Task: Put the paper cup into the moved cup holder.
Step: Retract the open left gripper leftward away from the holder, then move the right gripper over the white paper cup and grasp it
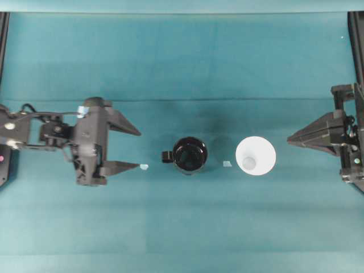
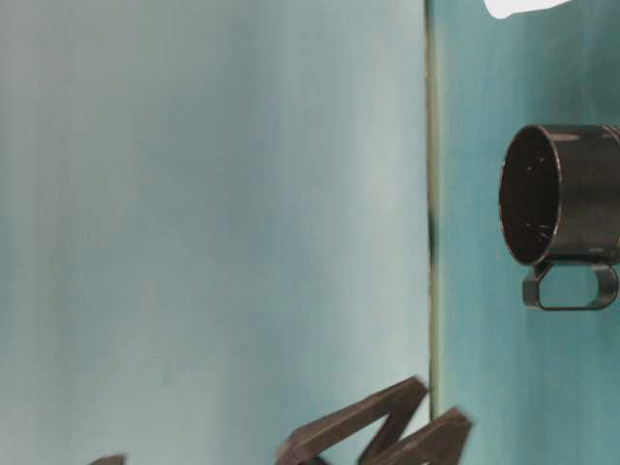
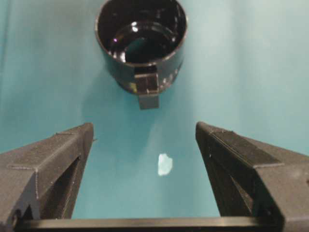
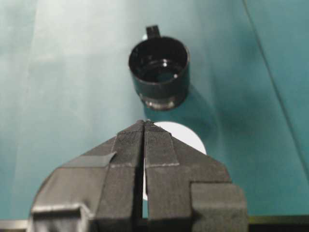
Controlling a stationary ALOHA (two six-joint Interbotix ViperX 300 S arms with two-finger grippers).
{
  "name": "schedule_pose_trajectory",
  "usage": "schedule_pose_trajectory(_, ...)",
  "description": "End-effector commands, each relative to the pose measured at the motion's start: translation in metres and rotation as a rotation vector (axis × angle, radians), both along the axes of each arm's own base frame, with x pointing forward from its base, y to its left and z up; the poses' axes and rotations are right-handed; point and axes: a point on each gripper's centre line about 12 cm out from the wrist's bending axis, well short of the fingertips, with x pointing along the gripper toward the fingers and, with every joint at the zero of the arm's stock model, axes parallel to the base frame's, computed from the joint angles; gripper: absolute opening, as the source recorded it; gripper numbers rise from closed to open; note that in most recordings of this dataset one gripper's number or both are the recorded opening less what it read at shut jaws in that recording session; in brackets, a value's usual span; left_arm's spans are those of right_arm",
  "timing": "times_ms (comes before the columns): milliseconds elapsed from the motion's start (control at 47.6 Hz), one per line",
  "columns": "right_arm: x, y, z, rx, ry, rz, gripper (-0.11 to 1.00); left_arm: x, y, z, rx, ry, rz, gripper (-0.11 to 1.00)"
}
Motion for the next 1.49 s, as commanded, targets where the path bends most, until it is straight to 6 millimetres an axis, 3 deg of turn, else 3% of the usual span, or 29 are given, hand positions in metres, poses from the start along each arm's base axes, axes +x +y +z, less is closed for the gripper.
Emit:
schedule_pose_trajectory(0, 0.005, -0.006, 0.001, 0.073, 0.010, -0.068, 0.01, -0.001, 0.000, 0.006, 0.004, -0.018, -0.003, 0.88)
schedule_pose_trajectory(189, 0.007, -0.009, -0.021, 0.212, 0.179, -0.170, 0.04, -0.004, 0.000, 0.006, 0.000, -0.020, 0.000, 0.88)
schedule_pose_trajectory(294, 0.012, -0.007, -0.026, 0.238, 0.254, -0.186, 0.11, -0.004, 0.000, 0.007, -0.010, -0.023, 0.006, 0.88)
schedule_pose_trajectory(378, 0.017, -0.007, -0.026, 0.238, 0.291, -0.190, 0.25, -0.004, 0.000, 0.007, -0.013, -0.022, 0.008, 0.88)
schedule_pose_trajectory(609, 0.023, -0.007, -0.033, 0.246, 0.439, -0.214, 0.86, -0.005, 0.000, 0.007, -0.013, -0.022, 0.008, 0.88)
schedule_pose_trajectory(693, 0.028, -0.008, -0.031, 0.244, 0.465, -0.217, 0.98, -0.005, 0.000, 0.006, -0.013, -0.022, 0.008, 0.88)
schedule_pose_trajectory(1051, 0.053, -0.010, -0.033, 0.242, 0.559, -0.233, 0.96, -0.008, 0.000, 0.006, -0.014, -0.020, 0.009, 0.88)
schedule_pose_trajectory(1471, 0.078, -0.022, -0.083, 0.243, 0.806, -0.295, 0.96, -0.013, -0.001, 0.007, -0.032, -0.026, 0.017, 0.88)
